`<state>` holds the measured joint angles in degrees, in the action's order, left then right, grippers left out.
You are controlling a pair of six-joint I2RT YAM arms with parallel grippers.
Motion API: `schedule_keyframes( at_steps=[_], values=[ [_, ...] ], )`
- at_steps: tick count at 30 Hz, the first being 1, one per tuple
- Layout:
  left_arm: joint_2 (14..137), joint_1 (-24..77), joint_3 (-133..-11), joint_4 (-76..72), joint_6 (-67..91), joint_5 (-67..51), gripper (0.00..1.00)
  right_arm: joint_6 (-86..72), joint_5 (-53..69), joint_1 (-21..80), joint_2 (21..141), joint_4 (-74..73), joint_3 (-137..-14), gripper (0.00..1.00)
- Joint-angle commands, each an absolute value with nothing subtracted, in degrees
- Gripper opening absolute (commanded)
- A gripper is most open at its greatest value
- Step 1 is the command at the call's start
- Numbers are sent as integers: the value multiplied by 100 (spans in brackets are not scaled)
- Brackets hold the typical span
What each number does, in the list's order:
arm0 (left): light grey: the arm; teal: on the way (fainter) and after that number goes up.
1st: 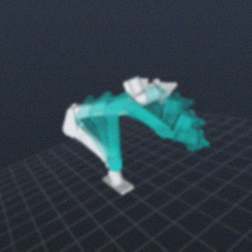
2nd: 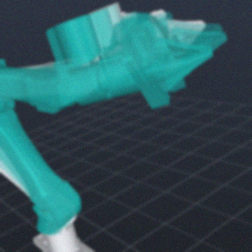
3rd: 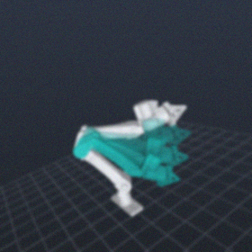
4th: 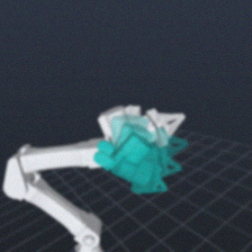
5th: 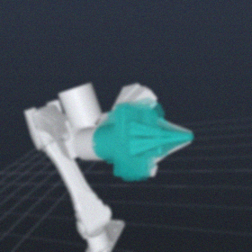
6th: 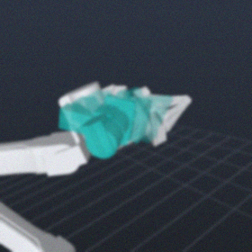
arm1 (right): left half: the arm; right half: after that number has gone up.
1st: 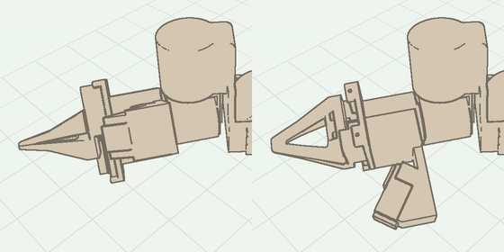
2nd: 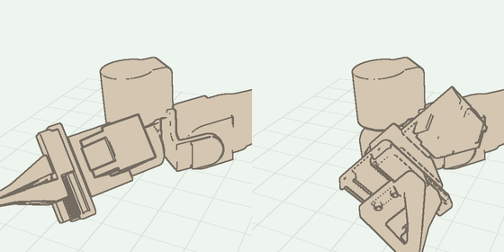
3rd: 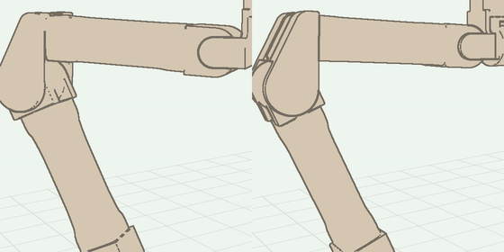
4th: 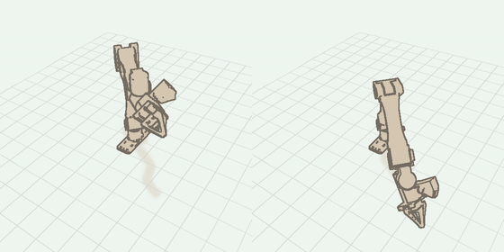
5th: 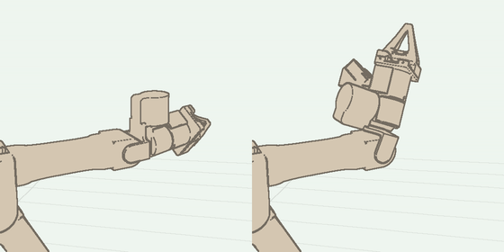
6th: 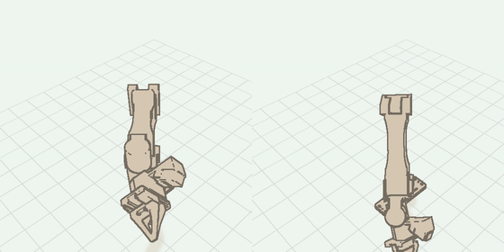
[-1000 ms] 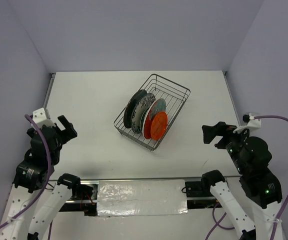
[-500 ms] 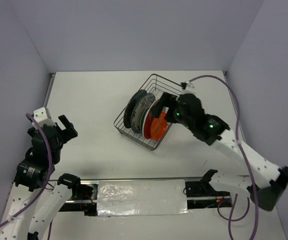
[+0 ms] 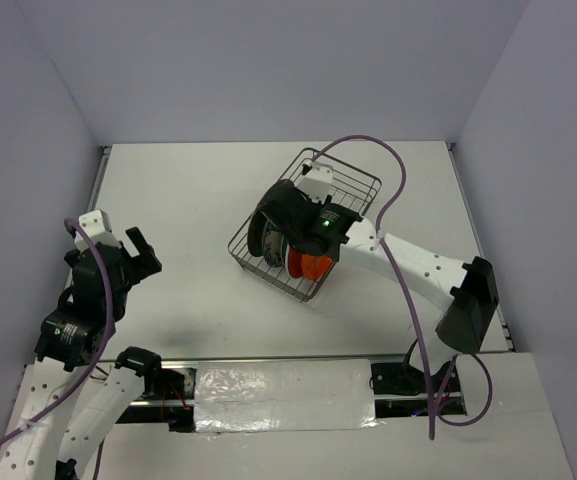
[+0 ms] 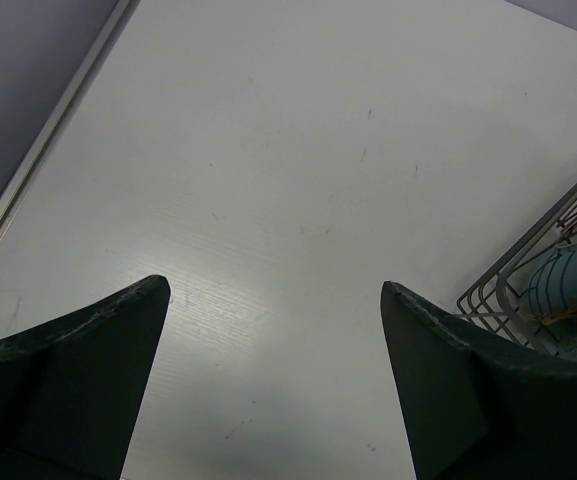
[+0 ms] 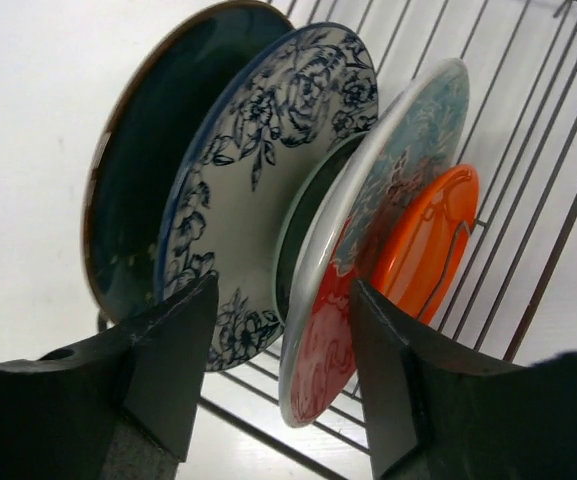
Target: Unload the plates from the dish rack
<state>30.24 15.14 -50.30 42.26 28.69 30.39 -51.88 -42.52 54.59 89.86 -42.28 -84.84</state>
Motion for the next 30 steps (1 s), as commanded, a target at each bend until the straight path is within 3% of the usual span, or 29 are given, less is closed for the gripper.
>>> schedule_keyframes(
  at_steps=[1, 6, 8, 13, 18, 26, 30],
  values=[
    [3015, 1494, -5045, 3955, 2821, 2936, 100, -5431, -4808, 5476, 9149, -4658, -8807, 61],
    [2971, 1503, -5036, 3955, 2813, 2918, 99, -5554, -4878, 5440, 9360, -4877, -8903, 48],
    [2944, 1520, -5045, 3955, 2821, 2927, 100, -5572, -4887, 5441, 9395, -4931, -8930, 35],
    [2927, 1538, -5045, 3955, 2821, 2935, 100, -5520, -4729, 5432, 9439, -4843, -8921, 21],
    [2909, 1564, -5036, 3964, 2830, 2953, 100, -5555, -4746, 5458, 9317, -4808, -8903, 0],
    [2927, 1564, -5045, 3981, 2839, 2971, 99, -5169, -4816, 5510, 9071, -4685, -9114, 0],
    [2953, 1573, -5106, 4034, 2865, 3041, 99, -4485, -4939, 5598, 8974, -4842, -9869, 0]
  ],
)
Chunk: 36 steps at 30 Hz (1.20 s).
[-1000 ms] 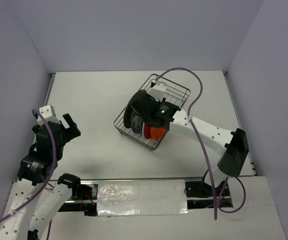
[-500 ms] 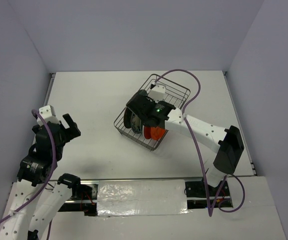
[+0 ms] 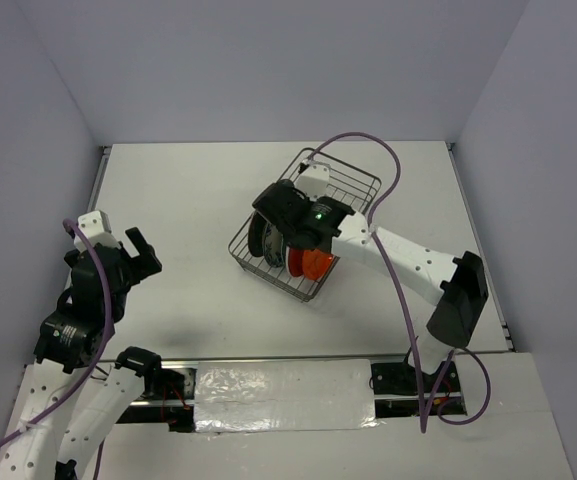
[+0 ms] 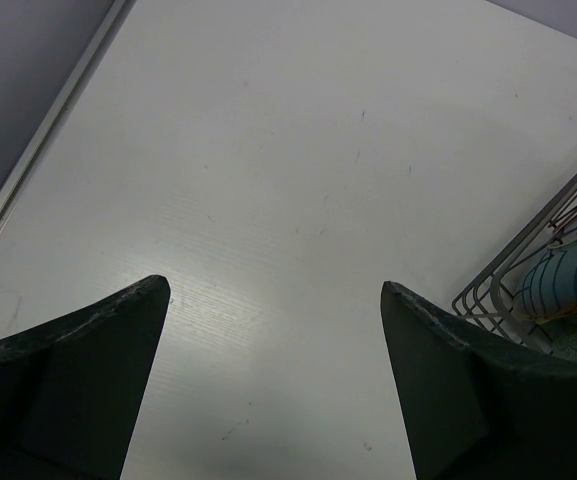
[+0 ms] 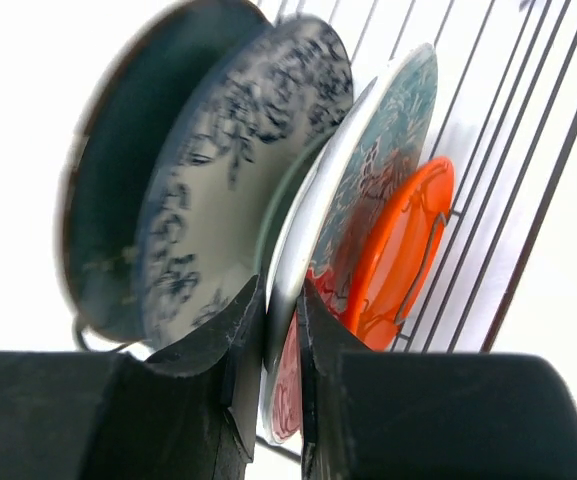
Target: Unload the plates from the dish rack
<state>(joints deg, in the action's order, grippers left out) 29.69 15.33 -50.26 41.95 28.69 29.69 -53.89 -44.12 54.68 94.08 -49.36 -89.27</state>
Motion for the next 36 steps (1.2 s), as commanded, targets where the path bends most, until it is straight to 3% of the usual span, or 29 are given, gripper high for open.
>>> schedule_keyframes(
  at_steps=[1, 14, 21, 24, 28, 36],
  values=[
    [2962, 1573, -5106, 4043, 2865, 3041, 99, -4326, -4939, 5607, 8948, -4843, -10009, 0],
    [3374, 1564, -5431, 4183, 2830, 2910, 100, -2287, -3605, 5818, 8579, -4694, -11820, 0],
    [3770, 1564, -7422, 4807, 3576, 1873, 100, 568, -1697, 6511, 8324, -4684, -12253, 0],
    [3972, 1565, -8286, 5009, 4147, 1188, 100, 2246, -2379, 7643, 7973, -4510, -11072, 0],
    [3938, 1564, -8727, 4922, 5095, 195, 100, 4214, -4881, 8761, 7480, -2833, -9143, 0],
    [3709, 1564, -7156, 4280, 5977, -1915, 100, 6562, -5976, 9633, 7602, -38, -7664, 0]
  ],
)
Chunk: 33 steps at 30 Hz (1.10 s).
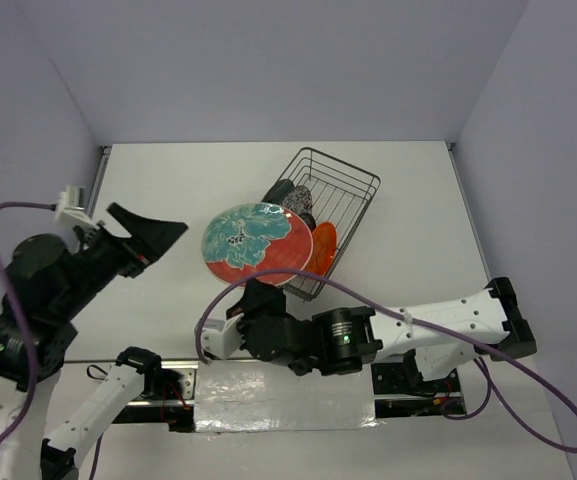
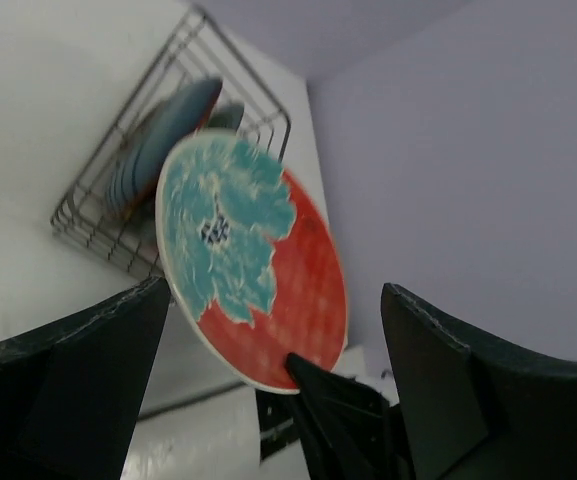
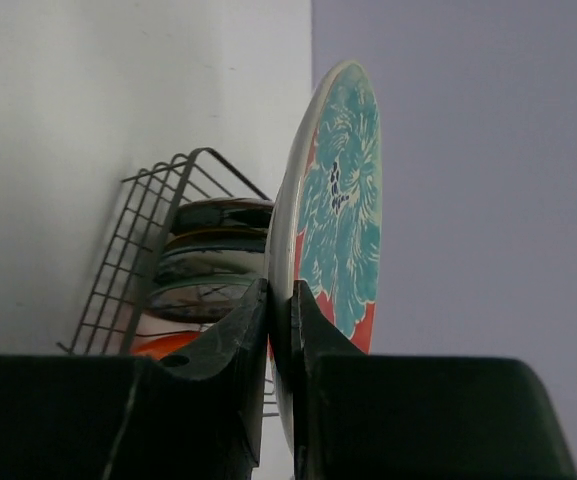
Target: Unload the plates from the dish rack
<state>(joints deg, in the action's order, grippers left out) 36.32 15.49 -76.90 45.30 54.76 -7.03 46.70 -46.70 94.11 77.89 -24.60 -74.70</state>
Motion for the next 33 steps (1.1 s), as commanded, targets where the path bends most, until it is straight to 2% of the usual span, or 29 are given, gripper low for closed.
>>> schedule_keyframes(
  at_steps=[1, 8, 11, 13, 14, 16, 17, 20, 22, 23, 24, 25, 27, 28, 29, 33],
  values=[
    [3709, 1564, -6919, 4315, 5959, -1951, 99, 6687, -6020, 9659, 7663, 34, -7638, 0],
    [3498, 1564, -6460, 4509, 5775, -1635, 99, 7154, -5950, 9878, 8050, 773, -7655, 0],
    [3472, 1564, -6206, 4272, 5801, -1819, 94, 7163, -5889, 9914, 8296, 773, -7795, 0],
    [3454, 1564, -6144, 4193, 5810, -1811, 80, 7154, -5810, 9914, 8445, 808, -7883, 0],
    [3437, 1564, -6152, 4192, 5801, -1802, 61, 7189, -5801, 9914, 8490, 869, -7892, 0],
    [3419, 1564, -6231, 4253, 5748, -1697, 41, 7321, -5810, 9914, 8578, 1062, -7866, 0],
    [3410, 1564, -6275, 4350, 5731, -1644, 23, 7365, -5801, 9914, 8604, 1142, -7840, 0],
    [3410, 1564, -6512, 4552, 5590, -1390, 0, 7471, -5792, 9923, 8674, 1380, -7787, 0],
    [3384, 1564, -6722, 4693, 5458, -1205, 0, 7436, -5792, 9914, 8684, 1528, -7787, 1],
    [3358, 1564, -6758, 4693, 5441, -1004, 0, 7349, -5775, 9914, 8666, 1590, -7805, 8],
    [3305, 1564, -6750, 4641, 5432, -924, 0, 7226, -5757, 9914, 8623, 1539, -7822, 23],
    [3252, 1564, -6715, 4571, 5458, -827, 0, 7059, -5652, 9897, 8561, 1451, -7883, 54],
    [3094, 1564, -6575, 4351, 5581, -493, 0, 6427, -5555, 9870, 8324, 1084, -7954, 72],
    [3068, 1564, -6548, 4307, 5633, -370, 0, 6242, -5502, 9844, 8236, 959, -7972, 86],
    [3076, 1564, -6513, 4263, 5729, -239, 0, 6014, -5485, 9818, 8131, 932, -7928, 92],
    [3339, 1564, -6591, 3982, 5906, 465, 0, 5486, -5625, 9817, 7324, 661, -7586, 94]
  ],
)
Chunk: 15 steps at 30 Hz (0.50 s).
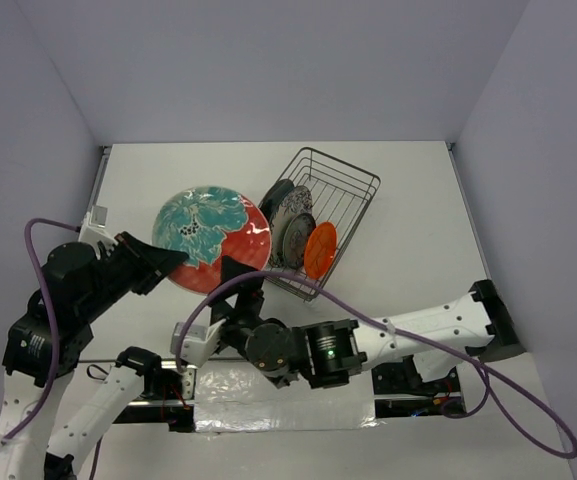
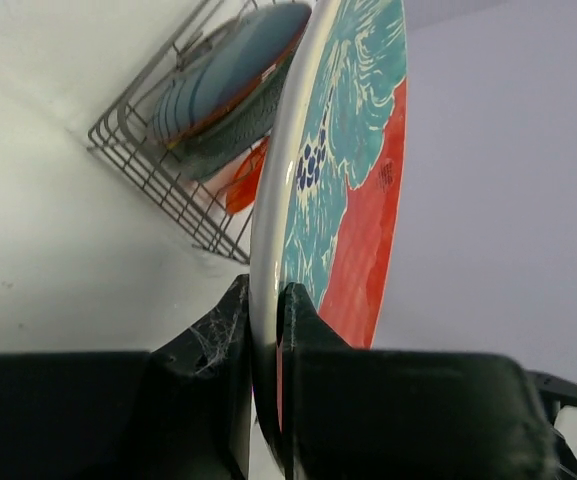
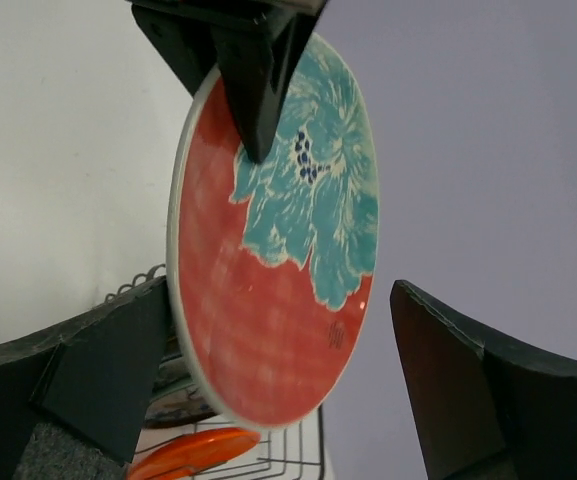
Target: Unload the plates from the dish rack
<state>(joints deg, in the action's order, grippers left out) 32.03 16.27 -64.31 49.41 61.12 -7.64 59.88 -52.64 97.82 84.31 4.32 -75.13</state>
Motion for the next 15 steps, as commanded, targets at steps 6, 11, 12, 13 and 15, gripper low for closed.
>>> schedule_keyframes(
  at_steps=[6, 11, 12, 13, 15],
  values=[
    [3980, 1564, -7144, 3831, 5933, 1544, 0, 4274, -5915, 9844, 6102, -192, -7173, 100],
    [4877, 1258, -7190, 3649, 5854, 1934, 0, 2393, -5651, 9861, 4809, -1027, -7102, 100],
    [4991, 1065, -7181, 3517, 5810, 1847, 0, 2164, -5677, 9853, 4668, -1115, -7093, 100],
    [5184, 646, -7137, 3368, 5757, 1498, 0, 1736, -5686, 9861, 4476, -1255, -7110, 100],
    [5508, 231, -6980, 2832, 5722, 1101, 0, 1416, -5791, 9861, 4351, -1589, -7119, 100]
  ],
)
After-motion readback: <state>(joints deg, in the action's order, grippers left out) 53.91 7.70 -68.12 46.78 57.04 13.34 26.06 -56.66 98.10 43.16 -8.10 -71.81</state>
